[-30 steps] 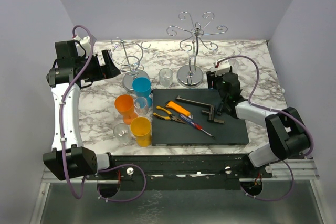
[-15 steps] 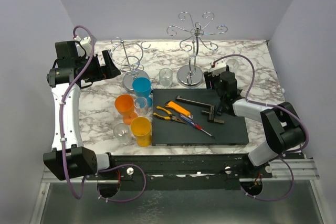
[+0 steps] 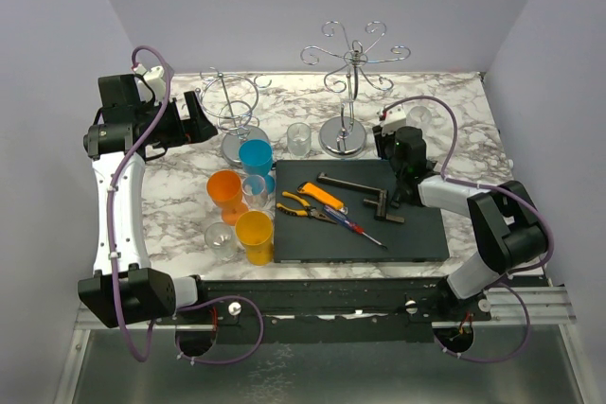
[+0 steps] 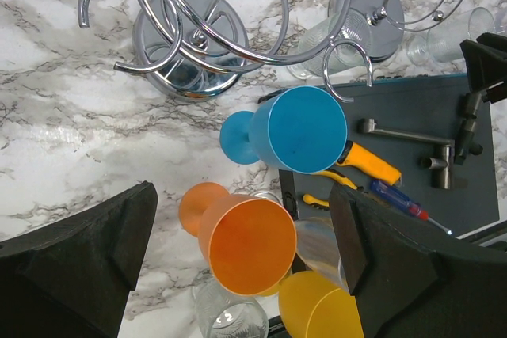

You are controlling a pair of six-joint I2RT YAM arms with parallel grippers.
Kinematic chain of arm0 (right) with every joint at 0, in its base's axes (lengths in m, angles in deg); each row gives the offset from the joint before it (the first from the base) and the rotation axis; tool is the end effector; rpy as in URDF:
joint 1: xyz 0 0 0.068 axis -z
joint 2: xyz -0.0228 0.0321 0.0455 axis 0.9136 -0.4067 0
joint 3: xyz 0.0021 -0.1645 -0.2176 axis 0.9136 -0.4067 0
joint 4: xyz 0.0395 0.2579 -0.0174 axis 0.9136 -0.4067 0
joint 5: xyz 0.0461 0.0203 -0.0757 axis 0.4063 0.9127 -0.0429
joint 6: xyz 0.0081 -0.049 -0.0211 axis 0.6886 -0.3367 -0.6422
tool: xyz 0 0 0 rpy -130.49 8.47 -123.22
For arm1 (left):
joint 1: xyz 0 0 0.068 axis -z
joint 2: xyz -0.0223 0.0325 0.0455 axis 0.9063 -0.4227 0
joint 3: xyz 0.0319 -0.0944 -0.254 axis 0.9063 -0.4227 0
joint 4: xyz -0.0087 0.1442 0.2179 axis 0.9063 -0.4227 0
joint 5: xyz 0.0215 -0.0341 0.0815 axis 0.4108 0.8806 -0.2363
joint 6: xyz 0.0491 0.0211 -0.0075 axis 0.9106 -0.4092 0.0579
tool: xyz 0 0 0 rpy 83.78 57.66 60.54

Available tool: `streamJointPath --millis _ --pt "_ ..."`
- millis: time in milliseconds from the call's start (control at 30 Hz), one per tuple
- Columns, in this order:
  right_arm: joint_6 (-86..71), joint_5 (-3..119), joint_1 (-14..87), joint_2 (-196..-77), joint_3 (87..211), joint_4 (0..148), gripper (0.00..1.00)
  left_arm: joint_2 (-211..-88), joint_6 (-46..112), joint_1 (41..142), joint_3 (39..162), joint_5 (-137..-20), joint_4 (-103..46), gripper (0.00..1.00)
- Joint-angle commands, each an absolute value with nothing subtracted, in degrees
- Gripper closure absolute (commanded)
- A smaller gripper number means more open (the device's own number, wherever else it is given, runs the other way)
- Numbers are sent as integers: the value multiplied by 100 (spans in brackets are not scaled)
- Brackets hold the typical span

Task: Place the wine glass upside down on the wine glass rack
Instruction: Pick up the wine glass at the center of the board.

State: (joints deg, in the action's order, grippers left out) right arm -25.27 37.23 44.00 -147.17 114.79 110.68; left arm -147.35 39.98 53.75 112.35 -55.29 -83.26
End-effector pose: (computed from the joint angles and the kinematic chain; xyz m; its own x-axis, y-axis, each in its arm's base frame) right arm 0.3148 0.1187 0.2013 -0.1908 -0.2776 -0.9416 -0.2069 0.9490 -0.2379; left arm 0.2492 0.0308 0.4020 -0.6690 -0.1960 -0.7170 0.1644 0.9017 -0.3999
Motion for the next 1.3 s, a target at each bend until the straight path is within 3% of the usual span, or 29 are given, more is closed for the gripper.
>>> streamJointPath --millis 0,467,533,667,767,967,1067,1267 --pt "-2323 3921 4403 -14724 11397 10631 60 -14571 4061 5347 11254 -5347 -8448 1" --pt "-1744 4006 4316 -14381 11282 9580 69 -14353 4018 5344 11335 -5161 -8457 2" --pt "-1735 4004 4307 -14401 11338 9397 67 -14304 4028 5348 11301 -5134 -8456 2" --pt "-1733 3870 4306 -14605 11527 9155 54 -14313 3966 5348 11209 -5216 -8376 3" --pt "-1651 3809 4308 -14824 11731 8962 53 -14383 3933 5342 11158 -5477 -8270 5" --pt "-1635 3726 4307 -14871 11825 9018 72 -14746 3877 5348 11199 -5991 -8084 12" --pt "-1692 3704 4306 -14768 11881 9049 97 -14896 3811 5348 11311 -5962 -8060 15" --pt "-1714 3824 4298 -14250 11992 9028 100 -14921 3736 5346 11368 -5938 -7983 17"
